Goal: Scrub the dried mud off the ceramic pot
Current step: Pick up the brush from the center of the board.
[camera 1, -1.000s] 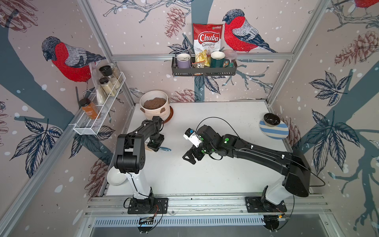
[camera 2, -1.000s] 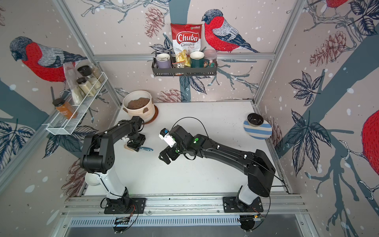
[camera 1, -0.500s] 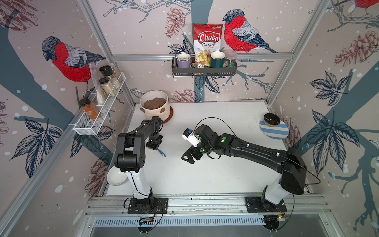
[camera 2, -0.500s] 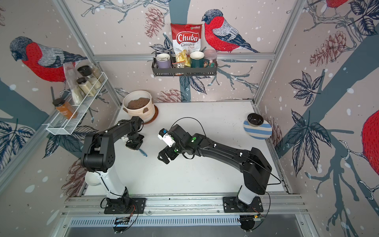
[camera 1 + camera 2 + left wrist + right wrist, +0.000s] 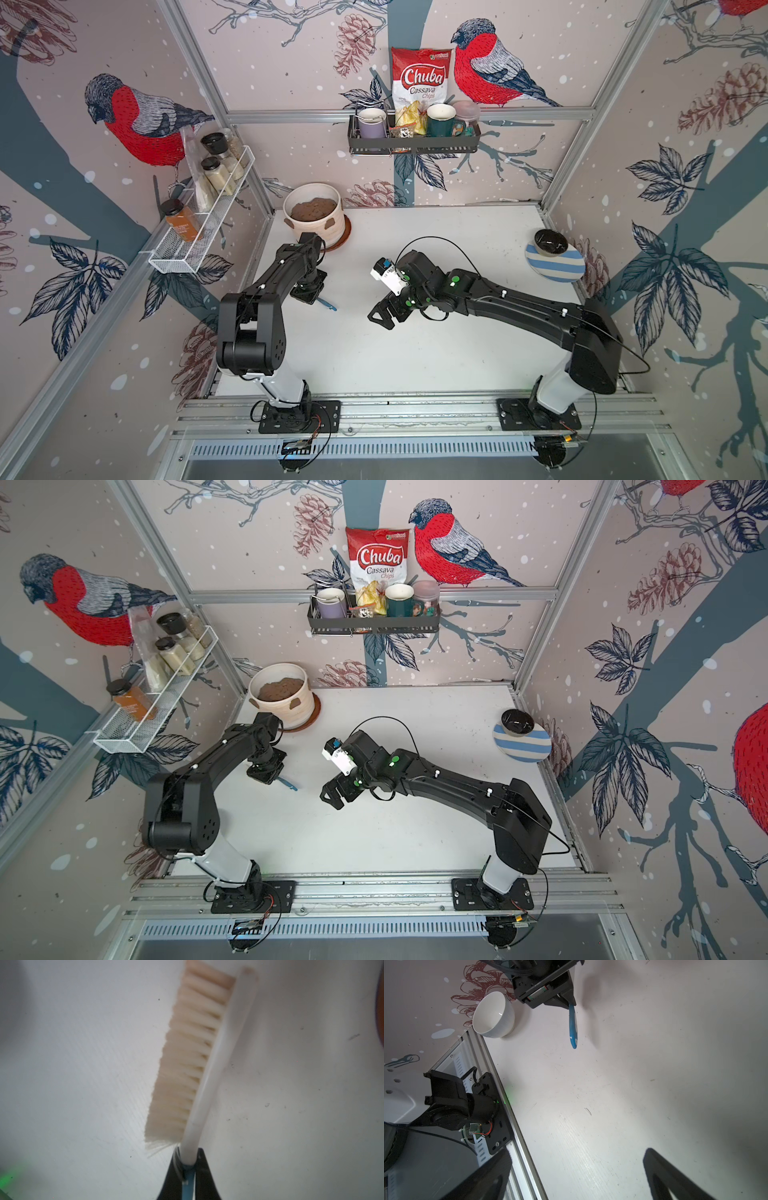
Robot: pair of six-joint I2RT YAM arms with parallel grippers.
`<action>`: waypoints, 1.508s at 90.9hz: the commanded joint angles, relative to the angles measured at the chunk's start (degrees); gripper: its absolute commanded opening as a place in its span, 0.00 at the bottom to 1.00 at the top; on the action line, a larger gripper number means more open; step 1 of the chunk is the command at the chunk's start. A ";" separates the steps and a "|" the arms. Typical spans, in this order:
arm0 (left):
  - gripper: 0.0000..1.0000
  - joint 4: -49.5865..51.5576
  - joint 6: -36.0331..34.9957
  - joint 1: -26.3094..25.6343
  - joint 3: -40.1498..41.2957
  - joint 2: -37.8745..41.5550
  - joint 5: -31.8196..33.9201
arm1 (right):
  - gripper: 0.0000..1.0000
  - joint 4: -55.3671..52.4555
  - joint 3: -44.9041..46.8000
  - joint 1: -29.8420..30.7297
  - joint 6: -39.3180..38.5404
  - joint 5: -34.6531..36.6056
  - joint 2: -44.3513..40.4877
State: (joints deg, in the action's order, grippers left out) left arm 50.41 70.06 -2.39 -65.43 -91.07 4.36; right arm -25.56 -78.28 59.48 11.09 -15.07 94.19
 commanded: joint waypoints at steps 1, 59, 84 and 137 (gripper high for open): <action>0.00 1.28 -1.43 -0.20 1.07 4.79 -2.64 | 1.00 -3.09 -3.30 0.07 1.51 1.41 -0.31; 0.00 -17.51 6.97 -14.80 14.00 34.02 -14.13 | 0.99 -11.53 -10.18 -7.76 21.59 -20.07 -1.09; 0.00 -35.35 14.52 -20.11 19.74 34.25 -19.76 | 0.85 -3.06 -5.94 -7.62 24.04 -30.54 3.14; 0.00 -75.61 19.22 -25.75 32.20 29.32 -24.23 | 0.69 41.76 18.89 -17.59 47.31 -42.14 -4.74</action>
State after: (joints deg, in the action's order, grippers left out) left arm -9.78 87.18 -27.51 -35.81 -60.40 -19.53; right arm 0.78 -62.22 43.88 50.87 -52.97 91.15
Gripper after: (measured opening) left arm 0.092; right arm 0.692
